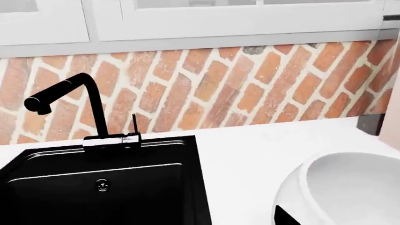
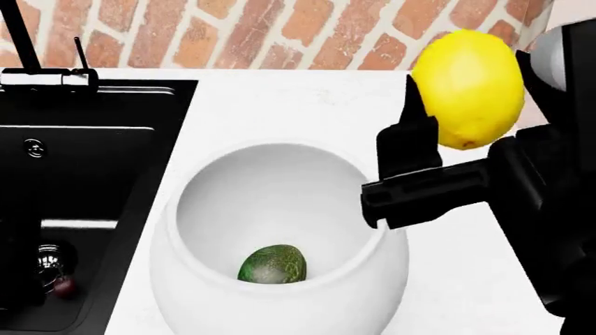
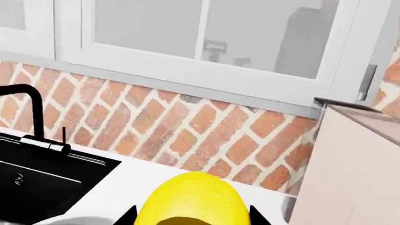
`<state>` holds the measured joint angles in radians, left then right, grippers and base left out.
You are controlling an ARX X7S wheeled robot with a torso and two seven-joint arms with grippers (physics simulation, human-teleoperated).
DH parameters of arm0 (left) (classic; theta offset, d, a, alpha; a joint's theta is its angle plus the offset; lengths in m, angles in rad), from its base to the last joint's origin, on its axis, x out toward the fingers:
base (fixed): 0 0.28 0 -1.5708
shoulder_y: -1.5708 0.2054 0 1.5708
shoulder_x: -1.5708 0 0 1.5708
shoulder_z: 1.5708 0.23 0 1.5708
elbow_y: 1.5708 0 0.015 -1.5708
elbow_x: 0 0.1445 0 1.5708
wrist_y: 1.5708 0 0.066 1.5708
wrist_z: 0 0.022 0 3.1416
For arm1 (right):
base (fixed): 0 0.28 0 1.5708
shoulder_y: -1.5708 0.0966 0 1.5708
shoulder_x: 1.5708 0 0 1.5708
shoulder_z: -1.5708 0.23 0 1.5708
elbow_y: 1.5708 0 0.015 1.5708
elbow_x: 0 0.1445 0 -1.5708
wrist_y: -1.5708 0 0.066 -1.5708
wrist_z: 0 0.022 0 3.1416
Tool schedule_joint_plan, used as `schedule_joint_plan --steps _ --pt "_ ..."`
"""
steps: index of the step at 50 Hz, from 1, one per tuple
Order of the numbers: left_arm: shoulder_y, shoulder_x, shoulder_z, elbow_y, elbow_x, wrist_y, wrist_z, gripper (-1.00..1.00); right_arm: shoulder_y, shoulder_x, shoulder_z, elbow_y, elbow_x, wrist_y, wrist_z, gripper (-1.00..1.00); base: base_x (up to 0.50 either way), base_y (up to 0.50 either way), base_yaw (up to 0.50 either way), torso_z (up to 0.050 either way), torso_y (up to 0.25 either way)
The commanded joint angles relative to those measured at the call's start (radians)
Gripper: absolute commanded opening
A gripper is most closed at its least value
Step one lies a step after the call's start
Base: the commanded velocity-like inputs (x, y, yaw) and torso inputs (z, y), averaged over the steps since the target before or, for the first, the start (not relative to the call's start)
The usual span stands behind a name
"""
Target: There is a mixed pile of frozen fruits and vegetables on the counter. Locate all the frozen vegetables and place the items in a bowl on the counter. Take all the frozen fruits and defrost them in a running sink.
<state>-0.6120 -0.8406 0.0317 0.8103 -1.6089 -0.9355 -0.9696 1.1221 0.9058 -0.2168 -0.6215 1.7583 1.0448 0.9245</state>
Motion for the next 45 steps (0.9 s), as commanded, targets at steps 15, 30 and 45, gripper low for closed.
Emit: schedule_joint_plan --steps 15,30,45 --pt "0.327 -0.057 -0.251 0.099 0.075 0.103 0.101 1.00 0.293 -0.279 -0.319 0.323 0.227 0.152 -0.048 -1.00 0.00 0.00 0.00 0.000 0.000" --pt "0.346 -0.054 -0.260 0.100 0.096 0.109 0.106 1.00 0.267 -0.336 -0.371 0.380 0.226 0.133 -0.050 -1.00 0.00 0.00 0.00 0.000 0.000" --pt "0.344 -0.065 -0.261 0.100 0.084 0.111 0.104 1.00 0.287 -0.385 -0.417 0.481 0.123 0.128 -0.050 -1.00 0.00 0.00 0.00 0.000 0.000"
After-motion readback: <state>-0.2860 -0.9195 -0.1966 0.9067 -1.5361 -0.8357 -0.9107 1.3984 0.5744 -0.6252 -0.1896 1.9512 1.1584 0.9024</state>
